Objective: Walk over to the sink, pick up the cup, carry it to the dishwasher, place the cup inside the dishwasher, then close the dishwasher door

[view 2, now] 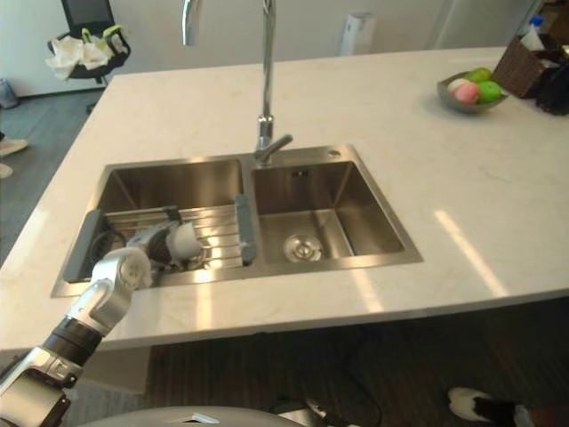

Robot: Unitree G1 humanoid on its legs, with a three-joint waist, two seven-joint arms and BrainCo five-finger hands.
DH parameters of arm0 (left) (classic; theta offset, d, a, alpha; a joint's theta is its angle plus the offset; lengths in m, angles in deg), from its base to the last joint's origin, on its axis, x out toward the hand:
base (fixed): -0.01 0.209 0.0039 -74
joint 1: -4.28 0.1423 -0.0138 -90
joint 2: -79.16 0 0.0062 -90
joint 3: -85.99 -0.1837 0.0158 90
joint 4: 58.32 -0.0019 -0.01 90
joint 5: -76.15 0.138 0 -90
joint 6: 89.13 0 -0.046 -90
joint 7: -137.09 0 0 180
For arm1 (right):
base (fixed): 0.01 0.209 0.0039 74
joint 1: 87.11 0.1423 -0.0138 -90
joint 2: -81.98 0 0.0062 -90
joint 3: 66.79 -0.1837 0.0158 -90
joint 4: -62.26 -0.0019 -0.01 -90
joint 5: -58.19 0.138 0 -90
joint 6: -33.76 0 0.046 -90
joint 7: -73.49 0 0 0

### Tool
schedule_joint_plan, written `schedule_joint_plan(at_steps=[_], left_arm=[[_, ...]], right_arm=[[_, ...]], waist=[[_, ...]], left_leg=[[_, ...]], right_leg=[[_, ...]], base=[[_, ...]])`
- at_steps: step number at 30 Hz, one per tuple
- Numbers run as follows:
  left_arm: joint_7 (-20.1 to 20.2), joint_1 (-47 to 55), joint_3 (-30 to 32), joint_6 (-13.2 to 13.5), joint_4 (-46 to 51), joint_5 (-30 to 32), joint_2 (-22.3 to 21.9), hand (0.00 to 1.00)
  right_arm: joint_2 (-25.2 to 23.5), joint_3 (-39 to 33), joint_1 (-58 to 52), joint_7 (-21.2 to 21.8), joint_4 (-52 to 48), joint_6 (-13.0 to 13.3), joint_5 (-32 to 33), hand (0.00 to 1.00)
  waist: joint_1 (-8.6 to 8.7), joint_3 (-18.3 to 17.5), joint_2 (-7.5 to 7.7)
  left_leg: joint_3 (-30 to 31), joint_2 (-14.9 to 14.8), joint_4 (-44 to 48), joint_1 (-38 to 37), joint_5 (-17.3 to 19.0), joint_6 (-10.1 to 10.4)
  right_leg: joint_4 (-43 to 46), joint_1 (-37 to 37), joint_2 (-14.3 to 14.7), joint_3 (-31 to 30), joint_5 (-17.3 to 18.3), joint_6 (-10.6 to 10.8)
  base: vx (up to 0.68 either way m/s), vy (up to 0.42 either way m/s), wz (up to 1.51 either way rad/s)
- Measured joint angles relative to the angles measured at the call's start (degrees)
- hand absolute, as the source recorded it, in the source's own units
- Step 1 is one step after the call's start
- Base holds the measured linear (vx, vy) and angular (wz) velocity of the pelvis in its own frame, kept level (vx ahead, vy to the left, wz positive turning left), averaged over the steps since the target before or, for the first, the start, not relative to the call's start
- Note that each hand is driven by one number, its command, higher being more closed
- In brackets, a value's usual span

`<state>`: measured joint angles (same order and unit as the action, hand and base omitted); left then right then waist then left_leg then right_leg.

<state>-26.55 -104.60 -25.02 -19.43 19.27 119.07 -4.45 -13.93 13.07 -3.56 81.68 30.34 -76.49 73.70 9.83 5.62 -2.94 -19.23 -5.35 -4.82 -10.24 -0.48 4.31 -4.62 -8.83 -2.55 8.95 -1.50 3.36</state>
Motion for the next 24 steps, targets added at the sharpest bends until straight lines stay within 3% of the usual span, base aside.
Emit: schedule_joint_plan(at_steps=[17, 24], left_arm=[[-8.28, -0.03, 0.73, 1.79, -6.43, -3.70, 0.00, 0.00], [-8.48, -0.18, 0.87, 2.38, -6.43, -3.88, 0.01, 0.00]], right_arm=[[0.04, 0.37, -0.07, 0.49, -0.90, -0.44, -0.06, 0.00], [0.02, 0.24, -0.18, 0.80, -0.89, -0.11, -0.10, 0.00]], waist=[[0.63, -0.17, -0.12], [0.57, -0.20, -0.18]], left_leg=[[-1.13, 0.14, 0.01, -0.61, 0.03, -0.15], [-1.12, 0.16, 0.00, -0.61, 0.00, -0.18]], right_leg=[[-0.02, 0.04, -0.10, -1.02, -0.54, 0.11], [-0.01, 0.04, -0.13, -1.01, -0.57, 0.13]], base=[[-0.02, -0.007, -0.03], [0.00, 0.000, 0.00]])
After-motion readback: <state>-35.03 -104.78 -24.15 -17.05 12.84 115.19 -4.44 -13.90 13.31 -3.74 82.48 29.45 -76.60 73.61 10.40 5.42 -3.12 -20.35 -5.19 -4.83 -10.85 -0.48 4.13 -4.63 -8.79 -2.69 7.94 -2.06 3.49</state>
